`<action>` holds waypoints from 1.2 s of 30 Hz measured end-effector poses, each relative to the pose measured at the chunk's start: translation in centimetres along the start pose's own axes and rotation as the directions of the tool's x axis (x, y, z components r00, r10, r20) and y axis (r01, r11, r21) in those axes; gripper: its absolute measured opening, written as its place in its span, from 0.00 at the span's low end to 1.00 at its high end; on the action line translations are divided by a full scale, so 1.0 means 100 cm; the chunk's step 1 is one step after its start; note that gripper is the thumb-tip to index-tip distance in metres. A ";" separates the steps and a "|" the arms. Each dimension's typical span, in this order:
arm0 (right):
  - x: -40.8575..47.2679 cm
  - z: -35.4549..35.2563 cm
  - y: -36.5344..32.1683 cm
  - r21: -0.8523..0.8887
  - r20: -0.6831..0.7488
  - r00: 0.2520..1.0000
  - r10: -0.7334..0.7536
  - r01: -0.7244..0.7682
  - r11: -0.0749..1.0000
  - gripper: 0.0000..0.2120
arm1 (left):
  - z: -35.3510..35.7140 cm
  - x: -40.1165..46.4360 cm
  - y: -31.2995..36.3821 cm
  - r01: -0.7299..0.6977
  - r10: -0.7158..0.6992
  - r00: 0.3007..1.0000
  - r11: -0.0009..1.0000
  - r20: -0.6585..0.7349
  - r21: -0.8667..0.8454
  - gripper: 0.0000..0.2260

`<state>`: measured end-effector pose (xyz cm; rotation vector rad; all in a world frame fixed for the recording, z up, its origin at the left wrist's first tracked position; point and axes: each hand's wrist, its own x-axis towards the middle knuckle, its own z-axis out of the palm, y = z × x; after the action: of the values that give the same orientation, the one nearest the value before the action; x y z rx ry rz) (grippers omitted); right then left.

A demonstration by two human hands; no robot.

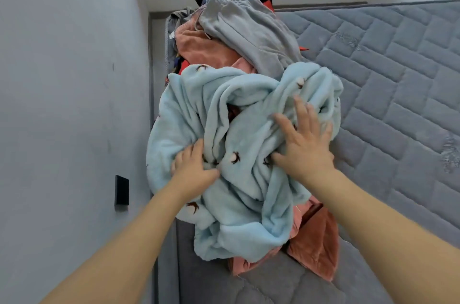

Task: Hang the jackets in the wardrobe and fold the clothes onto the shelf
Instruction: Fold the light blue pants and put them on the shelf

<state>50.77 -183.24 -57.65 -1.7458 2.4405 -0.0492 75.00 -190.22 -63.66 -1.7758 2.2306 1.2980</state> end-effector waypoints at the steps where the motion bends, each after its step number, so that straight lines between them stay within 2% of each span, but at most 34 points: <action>1: -0.015 0.010 -0.005 0.187 -0.161 0.975 0.154 -0.123 0.975 0.35 | 0.007 -0.006 -0.013 0.026 -0.019 0.998 0.992 -0.055 0.123 0.41; 2: -0.033 0.022 -0.011 0.389 -0.250 0.904 0.347 -0.234 0.891 0.34 | 0.012 -0.010 -0.024 0.072 -0.050 0.988 0.986 -0.143 0.151 0.43; 3: -0.052 0.036 -0.017 0.567 -0.248 0.822 0.514 -0.307 0.764 0.34 | 0.015 -0.013 -0.034 0.129 -0.102 0.965 0.987 -0.241 0.100 0.43; 4: -0.070 0.051 -0.023 0.701 -0.159 0.768 0.620 -0.355 0.619 0.36 | 0.016 -0.014 -0.043 0.199 -0.190 0.926 0.980 -0.325 -0.008 0.45; 6: -0.100 0.075 -0.034 0.848 0.111 0.751 0.651 -0.413 0.331 0.43 | 0.020 -0.014 -0.061 0.308 -0.406 0.840 0.903 -0.360 -0.300 0.48; 7: -0.111 0.083 -0.038 0.873 0.206 0.760 0.616 -0.428 0.236 0.47 | 0.022 -0.014 -0.066 0.317 -0.481 0.821 0.832 -0.307 -0.455 0.50; 8: -0.119 0.088 -0.039 0.879 0.253 0.778 0.575 -0.434 0.200 0.52 | 0.024 -0.015 -0.068 0.303 -0.518 0.822 0.750 -0.237 -0.588 0.48; 9: -0.122 0.091 -0.040 0.872 0.277 0.796 0.539 -0.444 0.207 0.55 | 0.027 -0.017 -0.067 0.291 -0.522 0.836 0.683 -0.170 -0.670 0.43; 10: -0.123 0.093 -0.040 0.857 0.301 0.798 0.521 -0.466 0.219 0.57 | 0.031 -0.020 -0.064 0.284 -0.503 0.855 0.659 -0.127 -0.696 0.34; 11: -0.121 0.095 -0.040 0.840 0.334 0.773 0.539 -0.503 0.202 0.57 | 0.033 -0.025 -0.059 0.266 -0.467 0.876 0.679 -0.123 -0.684 0.24; 12: -0.119 0.095 -0.040 0.827 0.386 0.718 0.579 -0.548 0.128 0.56 | 0.035 -0.030 -0.052 0.232 -0.422 0.894 0.724 -0.152 -0.649 0.19; 14: -0.121 0.094 -0.041 0.755 0.530 0.543 0.652 -0.651 -0.072 0.52 | 0.041 -0.043 -0.039 0.153 -0.328 0.916 0.818 -0.231 -0.555 0.18; 15: -0.126 0.094 -0.043 0.704 0.603 0.478 0.639 -0.695 -0.144 0.47 | 0.044 -0.049 -0.033 0.100 -0.271 0.919 0.862 -0.285 -0.497 0.20; 18: -0.147 0.089 -0.050 0.626 0.754 0.459 0.471 -0.718 -0.303 0.24 | 0.052 -0.071 -0.015 -0.022 -0.168 0.921 0.879 -0.352 -0.477 0.17; 20: -0.155 0.068 -0.045 0.618 0.776 0.443 0.450 -0.680 -0.395 0.22 | 0.053 -0.091 0.004 -0.088 -0.122 0.916 0.867 -0.381 -0.490 0.14; 22: -0.164 0.032 -0.025 0.649 0.753 0.467 0.464 -0.639 -0.412 0.23 | 0.051 -0.113 0.028 -0.144 -0.083 0.881 0.890 -0.465 -0.433 0.15; 25: -0.184 -0.038 0.017 0.664 0.733 0.588 0.342 -0.509 -0.547 0.20 | 0.041 -0.160 0.086 -0.231 -0.031 0.829 0.890 -0.559 -0.392 0.15; 27: -0.210 -0.093 0.044 0.643 0.681 0.699 0.220 -0.427 -0.636 0.20 | 0.032 -0.205 0.138 -0.307 -0.026 0.825 0.818 -0.564 -0.487 0.08; 29: -0.246 -0.152 0.067 0.656 0.572 0.807 0.148 -0.342 -0.673 0.18 | 0.023 -0.257 0.192 -0.337 -0.052 0.845 0.722 -0.533 -0.605 0.08; 31: -0.290 -0.207 0.092 0.692 0.459 0.879 0.128 -0.263 -0.672 0.17 | 0.016 -0.312 0.244 -0.322 -0.128 0.867 0.594 -0.482 -0.737 0.03; 32: -0.313 -0.230 0.105 0.726 0.396 0.909 0.130 -0.223 -0.651 0.20 | 0.014 -0.339 0.267 -0.300 -0.173 0.877 0.532 -0.448 -0.792 0.04; 34: -0.359 -0.272 0.129 0.781 0.280 0.948 0.152 -0.133 -0.610 0.34 | 0.012 -0.387 0.309 -0.239 -0.229 0.902 0.438 -0.365 -0.867 0.05; 36: -0.402 -0.300 0.149 0.824 0.251 0.948 0.196 -0.102 -0.557 0.46 | 0.012 -0.432 0.342 -0.156 -0.222 0.945 0.344 -0.241 -0.926 0.06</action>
<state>45.53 -142.05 -25.71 -0.1970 1.1065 -1.7195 62.11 -154.30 -23.86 -2.4139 1.4436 2.8864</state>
